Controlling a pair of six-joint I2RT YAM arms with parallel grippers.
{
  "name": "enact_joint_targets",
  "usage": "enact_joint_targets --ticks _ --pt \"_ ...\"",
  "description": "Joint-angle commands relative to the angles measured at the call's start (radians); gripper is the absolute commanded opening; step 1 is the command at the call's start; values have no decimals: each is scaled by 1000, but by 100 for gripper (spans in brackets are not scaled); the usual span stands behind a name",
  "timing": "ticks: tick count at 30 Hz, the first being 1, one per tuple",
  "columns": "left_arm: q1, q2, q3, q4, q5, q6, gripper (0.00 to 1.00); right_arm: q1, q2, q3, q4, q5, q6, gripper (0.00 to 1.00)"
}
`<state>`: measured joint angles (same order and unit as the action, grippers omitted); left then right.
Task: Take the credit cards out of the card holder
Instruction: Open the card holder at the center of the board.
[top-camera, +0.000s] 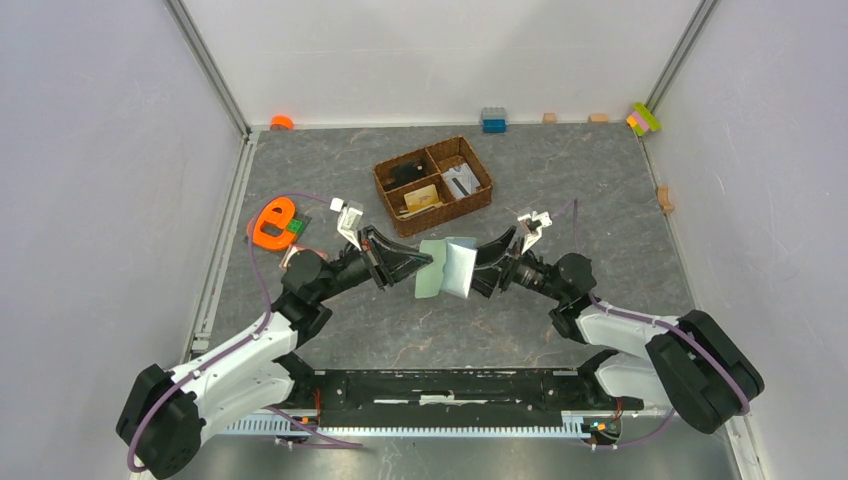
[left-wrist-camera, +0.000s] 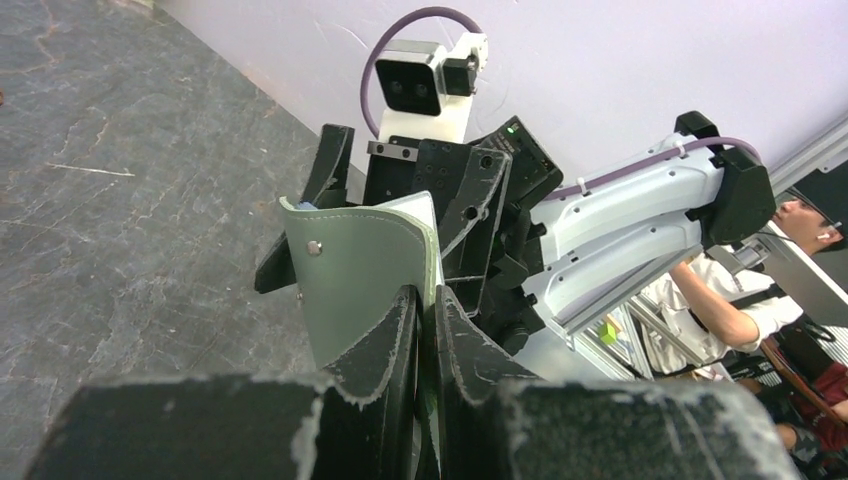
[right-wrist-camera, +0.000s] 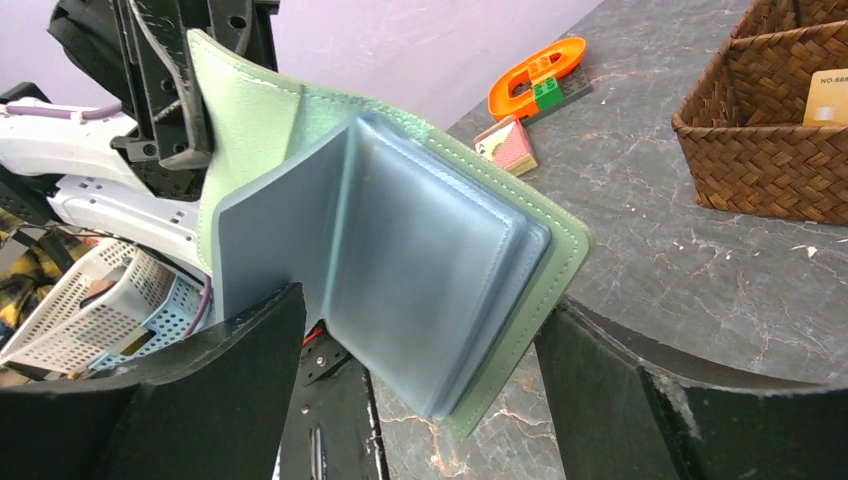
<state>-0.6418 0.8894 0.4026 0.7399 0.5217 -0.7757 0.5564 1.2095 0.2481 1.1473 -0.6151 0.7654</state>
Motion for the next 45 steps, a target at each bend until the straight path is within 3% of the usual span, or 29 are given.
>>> enact_joint_targets --ticks 1,5,11,17,20,23,29,31,32,34,41,43,45 --pt "-4 -9 33 -62 -93 18 2 4 -31 -6 69 -28 19 83" --pt "-4 13 59 -176 -189 41 2 4 -58 16 -12 -30 -8 70" --pt "-4 88 87 -182 -172 23 2 5 -80 55 -174 -1 -83 49" --pt "-4 147 111 -181 -154 10 2 7 -77 113 -343 18 -142 19" --pt "-5 185 134 -223 -161 21 2 7 -84 165 -504 61 -189 1" --pt "-10 227 158 -244 -146 54 10 7 -96 217 -689 175 -244 0" --pt "-71 285 219 -378 -262 145 31 6 -109 226 -771 284 -239 0" --pt "-95 309 238 -400 -253 190 45 7 -104 234 -789 290 -234 0" --pt "-114 321 242 -392 -227 226 59 7 -102 240 -801 295 -229 0" --pt "-164 334 260 -410 -250 286 76 7 -99 250 -817 295 -228 0" --pt "-255 375 350 -583 -432 374 87 7 -120 225 -778 291 -222 0" --pt "-259 394 369 -616 -452 377 96 7 -122 221 -776 295 -222 0" --pt "-265 420 394 -648 -465 381 100 7 -119 221 -775 293 -221 0"
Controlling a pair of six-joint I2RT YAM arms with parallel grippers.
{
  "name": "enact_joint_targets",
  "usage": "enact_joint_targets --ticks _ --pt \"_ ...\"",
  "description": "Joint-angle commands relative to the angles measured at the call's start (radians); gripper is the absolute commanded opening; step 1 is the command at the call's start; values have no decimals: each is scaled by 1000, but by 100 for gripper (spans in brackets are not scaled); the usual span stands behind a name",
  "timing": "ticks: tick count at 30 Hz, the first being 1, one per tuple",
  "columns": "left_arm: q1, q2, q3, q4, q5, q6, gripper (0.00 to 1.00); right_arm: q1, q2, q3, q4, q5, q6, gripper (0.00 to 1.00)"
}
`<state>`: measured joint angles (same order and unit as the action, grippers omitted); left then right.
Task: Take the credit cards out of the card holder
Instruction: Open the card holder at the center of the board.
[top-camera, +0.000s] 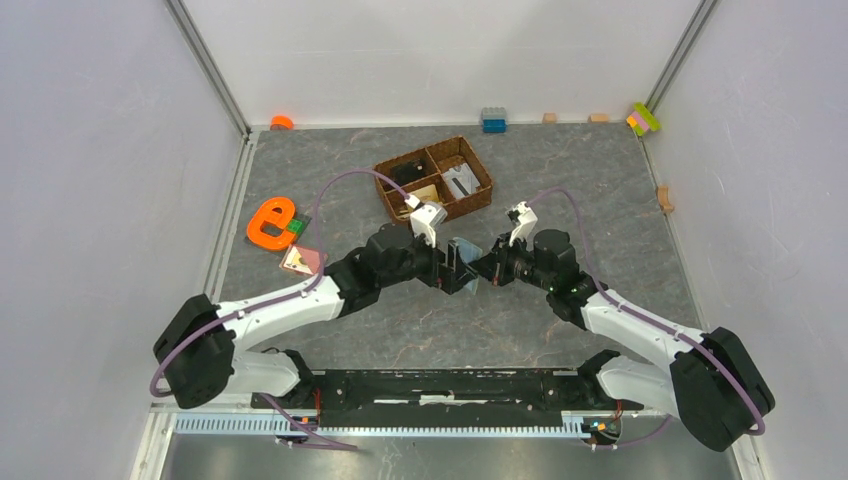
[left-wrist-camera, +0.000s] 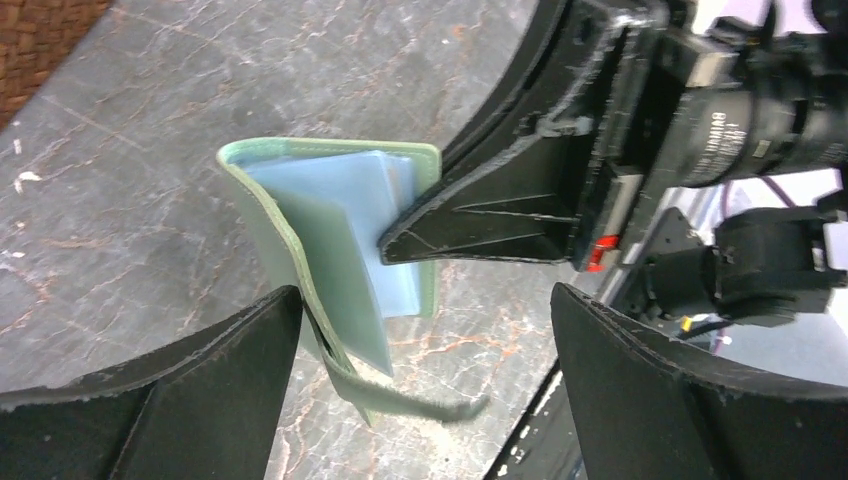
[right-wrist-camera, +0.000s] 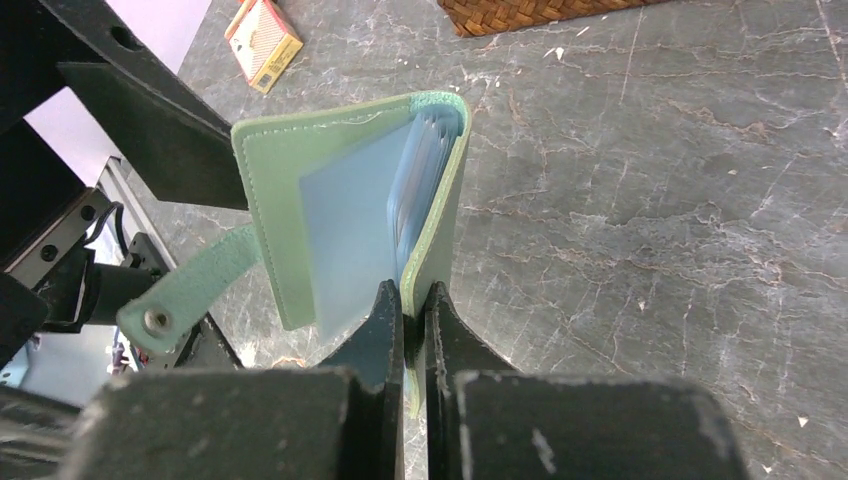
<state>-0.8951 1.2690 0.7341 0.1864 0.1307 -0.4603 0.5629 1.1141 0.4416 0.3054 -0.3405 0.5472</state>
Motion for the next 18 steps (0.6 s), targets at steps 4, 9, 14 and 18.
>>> enact_joint_targets --ticks 4,9,14,18 --pt "-31 93 108 -155 -125 75 100 0 -18 29 71 10 0 0" --pt "-38 148 167 -267 -244 58 92 0 -21 28 72 7 0 0" --pt "-32 159 171 -272 -252 37 55 0 -29 25 73 17 -2 0" --pt "-18 158 171 -280 -258 17 49 1 -28 26 74 12 -4 0"
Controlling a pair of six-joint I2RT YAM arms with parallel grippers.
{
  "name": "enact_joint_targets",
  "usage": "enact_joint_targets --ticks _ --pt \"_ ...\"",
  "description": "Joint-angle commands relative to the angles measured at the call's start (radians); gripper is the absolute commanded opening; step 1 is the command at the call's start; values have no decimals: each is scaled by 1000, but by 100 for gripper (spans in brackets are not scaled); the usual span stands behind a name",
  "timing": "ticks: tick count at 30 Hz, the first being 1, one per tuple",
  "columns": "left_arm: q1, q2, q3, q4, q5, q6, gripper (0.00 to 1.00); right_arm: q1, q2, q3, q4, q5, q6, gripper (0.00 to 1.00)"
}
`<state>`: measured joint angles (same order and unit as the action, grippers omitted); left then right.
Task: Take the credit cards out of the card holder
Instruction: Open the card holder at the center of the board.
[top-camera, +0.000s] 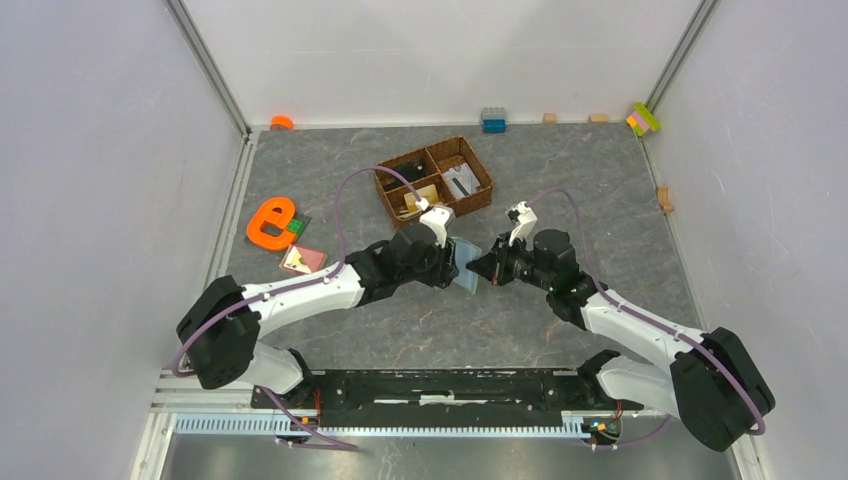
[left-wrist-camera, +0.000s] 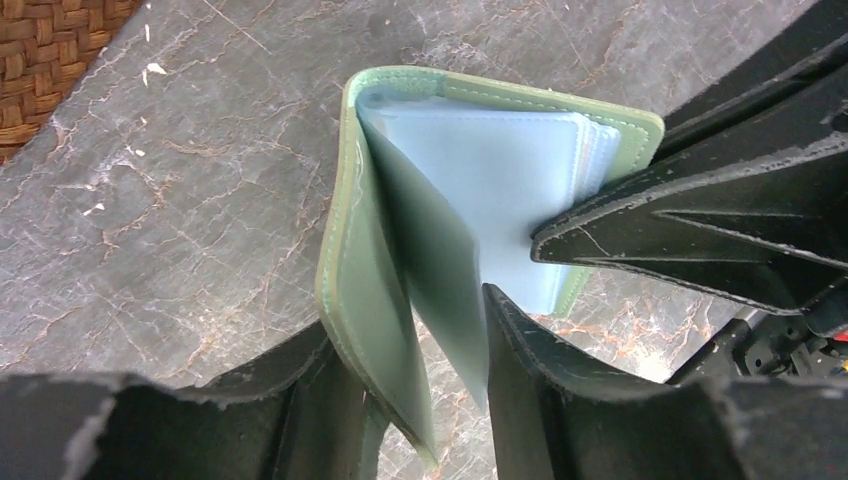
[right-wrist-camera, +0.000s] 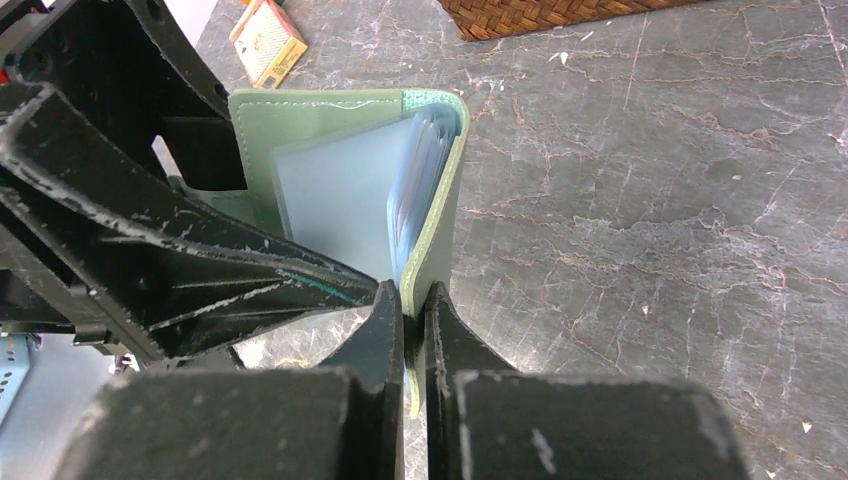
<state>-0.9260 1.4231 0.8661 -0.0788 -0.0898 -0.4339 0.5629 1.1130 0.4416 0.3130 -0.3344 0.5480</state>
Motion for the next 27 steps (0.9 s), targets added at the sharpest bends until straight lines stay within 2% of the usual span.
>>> enact_joint_targets --ticks 1,5,9,19,20,24,27 --pt "20 2 37 -15 -32 -14 47 0 -25 25 66 7 -4 0" --pt "64 2 21 18 76 -41 42 0 -23 26 66 -1 -4 0" --pt "105 -4 -6 61 173 -59 45 0 -25 28 66 -7 -8 0" --pt "111 -228 -157 205 93 -63 47 0 -22 31 71 -33 -19 0" --pt "111 -246 -168 215 71 -65 49 0 -23 31 72 -33 -20 0" --pt "111 -304 -194 235 50 -73 72 0 -27 31 69 -29 -26 0" --pt "111 -351 -215 254 33 -74 83 0 -31 32 68 -27 -27 0"
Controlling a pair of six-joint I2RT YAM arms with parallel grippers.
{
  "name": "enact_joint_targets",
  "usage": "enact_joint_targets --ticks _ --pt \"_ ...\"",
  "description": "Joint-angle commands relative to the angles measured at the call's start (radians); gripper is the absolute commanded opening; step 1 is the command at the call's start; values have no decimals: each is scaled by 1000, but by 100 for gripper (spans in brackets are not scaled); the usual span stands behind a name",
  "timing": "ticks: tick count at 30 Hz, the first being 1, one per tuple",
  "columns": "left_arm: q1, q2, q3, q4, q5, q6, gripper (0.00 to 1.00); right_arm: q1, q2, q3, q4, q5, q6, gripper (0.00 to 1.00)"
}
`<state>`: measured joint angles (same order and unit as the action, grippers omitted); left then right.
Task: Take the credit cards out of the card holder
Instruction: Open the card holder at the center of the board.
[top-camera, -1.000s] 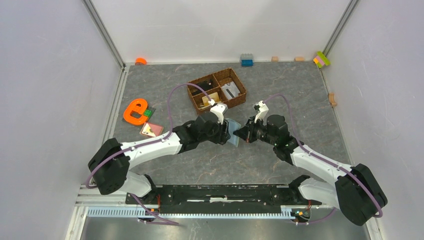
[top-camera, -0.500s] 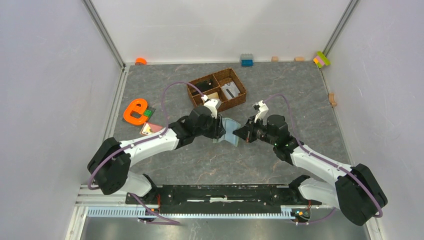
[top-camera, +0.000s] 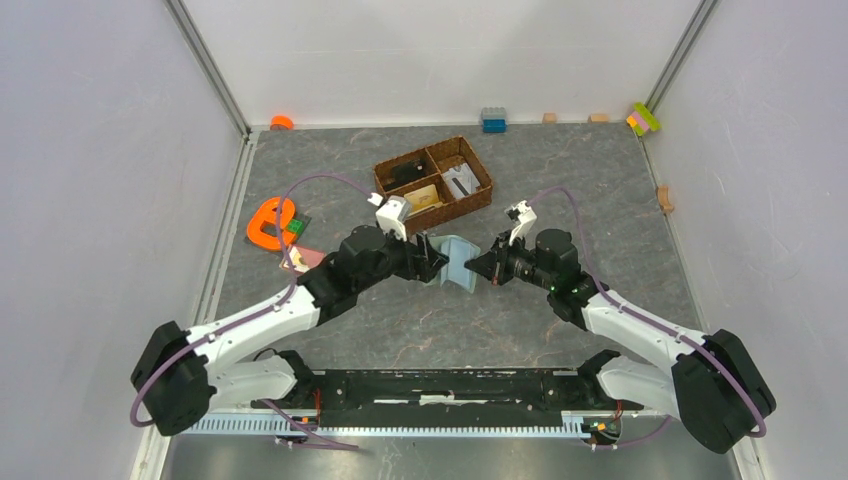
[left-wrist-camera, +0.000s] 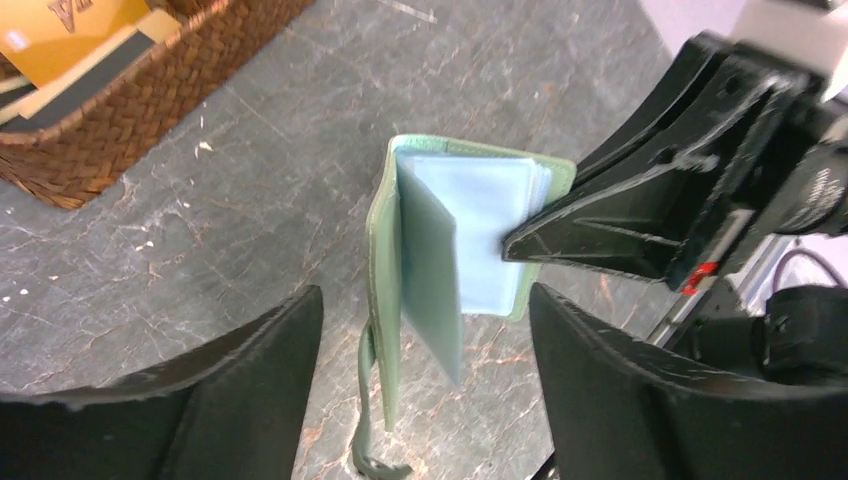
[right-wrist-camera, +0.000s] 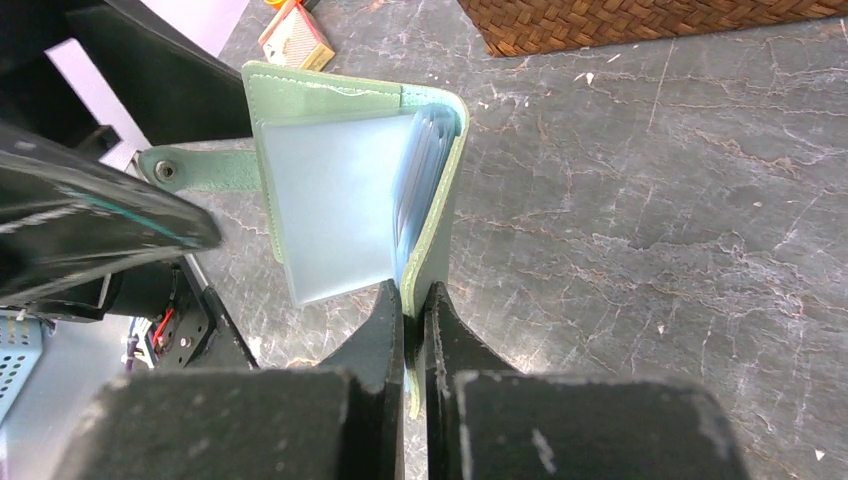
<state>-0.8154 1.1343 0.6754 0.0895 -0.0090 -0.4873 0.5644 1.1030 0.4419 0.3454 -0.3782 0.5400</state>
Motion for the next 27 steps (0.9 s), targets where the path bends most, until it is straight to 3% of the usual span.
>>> enact_joint_targets --ticks 1,3,7,13,19,27 --pt "1 -78 -38 96 -61 -27 89 -1 -23 31 35 17 -20 0" --pt "1 -115 -71 125 -113 -51 100 -1 -24 29 36 19 -21 0" --pt "2 -187 -142 142 -242 -130 100 -1 -30 28 36 21 -24 0" --pt "2 -106 -84 124 -94 -68 100 -1 -33 26 35 31 -27 0" --pt "1 79 50 -23 -54 -51 100 -1 -41 25 32 36 -28 0" --pt "-1 179 102 -54 4 -49 100 -3 -59 20 28 48 -29 0"
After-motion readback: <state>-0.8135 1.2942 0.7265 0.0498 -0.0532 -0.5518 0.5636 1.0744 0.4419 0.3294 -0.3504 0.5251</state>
